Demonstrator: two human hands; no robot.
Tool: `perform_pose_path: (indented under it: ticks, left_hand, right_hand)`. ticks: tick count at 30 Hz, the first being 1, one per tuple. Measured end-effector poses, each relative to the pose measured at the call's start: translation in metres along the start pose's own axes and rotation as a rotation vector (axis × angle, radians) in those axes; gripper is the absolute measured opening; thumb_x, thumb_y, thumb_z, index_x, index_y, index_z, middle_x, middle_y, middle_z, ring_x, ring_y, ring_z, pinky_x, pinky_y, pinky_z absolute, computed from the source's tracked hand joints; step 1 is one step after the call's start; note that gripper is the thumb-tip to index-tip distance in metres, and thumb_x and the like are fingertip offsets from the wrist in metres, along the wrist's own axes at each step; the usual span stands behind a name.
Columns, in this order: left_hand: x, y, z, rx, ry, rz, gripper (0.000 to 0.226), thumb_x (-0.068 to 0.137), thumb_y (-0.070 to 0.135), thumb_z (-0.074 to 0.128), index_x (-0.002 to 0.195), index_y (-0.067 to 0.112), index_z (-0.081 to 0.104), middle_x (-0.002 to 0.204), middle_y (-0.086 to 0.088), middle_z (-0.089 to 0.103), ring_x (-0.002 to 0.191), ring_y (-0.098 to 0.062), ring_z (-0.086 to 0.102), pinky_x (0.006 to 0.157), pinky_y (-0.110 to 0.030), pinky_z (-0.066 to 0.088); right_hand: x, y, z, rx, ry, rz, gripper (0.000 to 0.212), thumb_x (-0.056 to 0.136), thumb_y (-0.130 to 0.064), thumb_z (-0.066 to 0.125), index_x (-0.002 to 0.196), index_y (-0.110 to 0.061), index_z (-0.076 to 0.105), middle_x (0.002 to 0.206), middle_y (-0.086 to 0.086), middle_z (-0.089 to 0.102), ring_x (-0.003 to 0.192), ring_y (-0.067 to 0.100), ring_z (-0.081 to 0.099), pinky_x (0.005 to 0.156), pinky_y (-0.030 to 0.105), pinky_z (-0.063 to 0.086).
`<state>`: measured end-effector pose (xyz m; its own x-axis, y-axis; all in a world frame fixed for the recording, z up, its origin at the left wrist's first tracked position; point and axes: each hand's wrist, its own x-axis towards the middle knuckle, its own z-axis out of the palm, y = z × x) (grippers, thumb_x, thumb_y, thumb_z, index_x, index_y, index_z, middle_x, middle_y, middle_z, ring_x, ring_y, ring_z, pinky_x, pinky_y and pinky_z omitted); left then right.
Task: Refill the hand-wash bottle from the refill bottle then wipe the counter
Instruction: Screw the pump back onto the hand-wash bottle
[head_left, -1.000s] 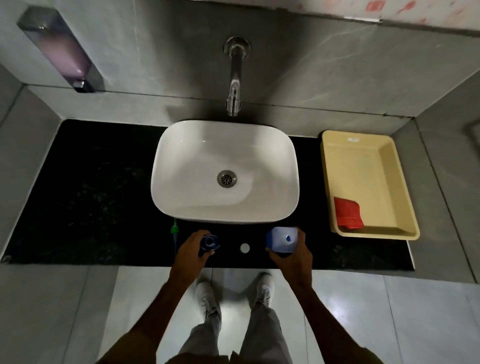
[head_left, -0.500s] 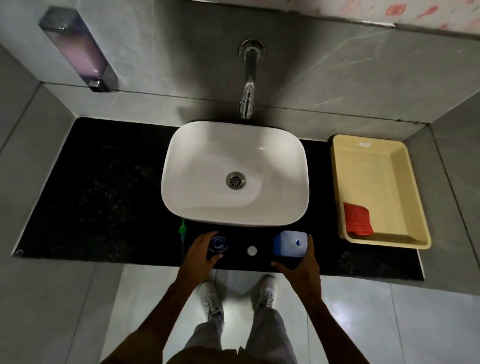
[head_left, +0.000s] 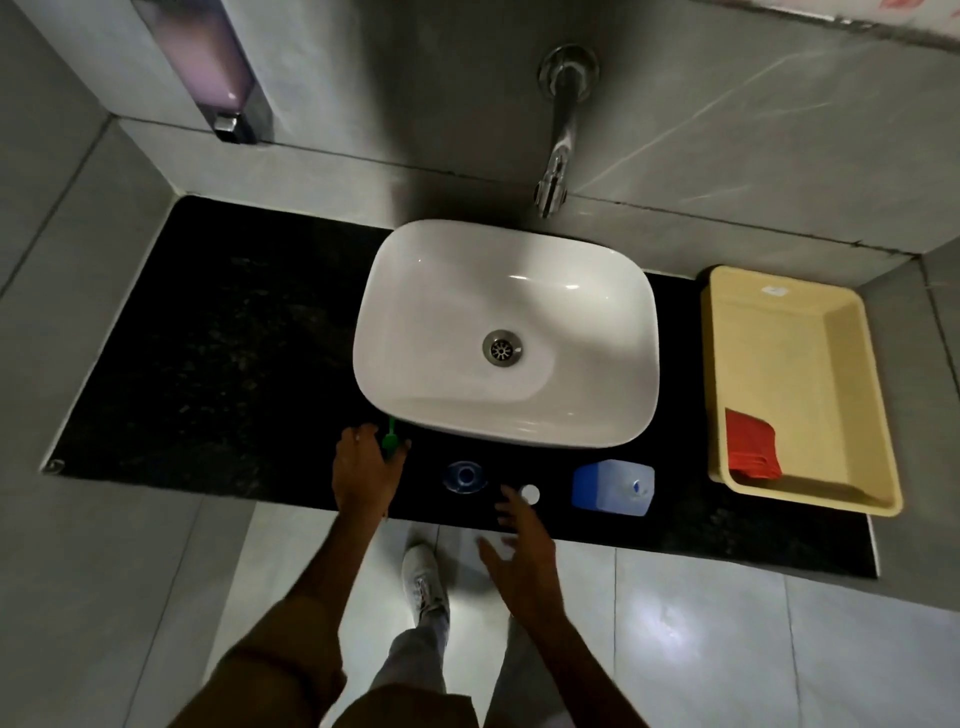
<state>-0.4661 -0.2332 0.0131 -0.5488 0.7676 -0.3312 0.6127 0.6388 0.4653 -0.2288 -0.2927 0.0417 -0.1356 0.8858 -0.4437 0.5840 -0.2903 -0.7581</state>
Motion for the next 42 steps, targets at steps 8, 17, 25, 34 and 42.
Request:
perform_pose_path:
  ticks: [8, 17, 25, 34, 42]
  left_hand:
    - [0.015, -0.002, -0.007, 0.038, -0.077, 0.043, 0.028, 0.087, 0.020, 0.072, 0.108, 0.002, 0.068, 0.111, -0.024, 0.066, 0.103, -0.045, 0.064, 0.084, -0.047, 0.054]
    - [-0.048, -0.020, -0.070, -1.283, -0.241, -0.162, 0.029, 0.075, 0.027, 0.082, 0.098, 0.012, 0.074, 0.107, -0.011, 0.077, 0.104, -0.031, 0.073, 0.081, -0.029, 0.061]
    - [-0.072, 0.000, -0.060, -1.253, -0.044, -0.046, 0.022, 0.083, 0.019, 0.079, 0.102, 0.013, 0.072, 0.104, -0.010, 0.075, 0.105, -0.026, 0.072, 0.086, -0.032, 0.061]
    - [-0.082, 0.011, -0.065, -1.150, 0.088, 0.043, 0.030, 0.085, 0.017, 0.079, 0.113, 0.023, 0.069, 0.109, 0.001, 0.075, 0.103, -0.015, 0.073, 0.085, -0.022, 0.059]
    - [-0.095, 0.032, -0.052, -0.764, 0.148, 0.480, 0.031, 0.085, 0.014, 0.079, 0.113, 0.013, 0.065, 0.112, -0.001, 0.068, 0.107, -0.016, 0.069, 0.090, -0.019, 0.055]
  right_hand:
    - [0.052, -0.025, 0.013, -0.112, 0.014, -0.103, 0.064, 0.084, -0.012, 0.076, 0.142, -0.023, 0.052, 0.140, -0.003, 0.056, 0.131, 0.015, 0.053, 0.110, 0.029, 0.044]
    - [0.045, -0.037, 0.009, -0.087, 0.042, -0.070, 0.051, 0.084, -0.016, 0.078, 0.133, -0.021, 0.063, 0.132, -0.001, 0.064, 0.122, 0.019, 0.062, 0.104, 0.036, 0.051]
    - [0.043, -0.036, 0.011, -0.112, 0.042, -0.086, 0.043, 0.086, -0.025, 0.077, 0.128, -0.030, 0.066, 0.127, -0.007, 0.066, 0.118, 0.012, 0.062, 0.100, 0.036, 0.054]
    - [0.044, -0.033, 0.011, -0.125, 0.054, -0.101, 0.044, 0.085, -0.026, 0.077, 0.126, -0.036, 0.065, 0.126, -0.010, 0.066, 0.118, 0.011, 0.062, 0.100, 0.034, 0.054]
    - [0.046, -0.031, 0.012, -0.144, 0.082, -0.098, 0.047, 0.084, -0.027, 0.079, 0.128, -0.032, 0.063, 0.128, -0.007, 0.066, 0.117, 0.013, 0.062, 0.097, 0.033, 0.054]
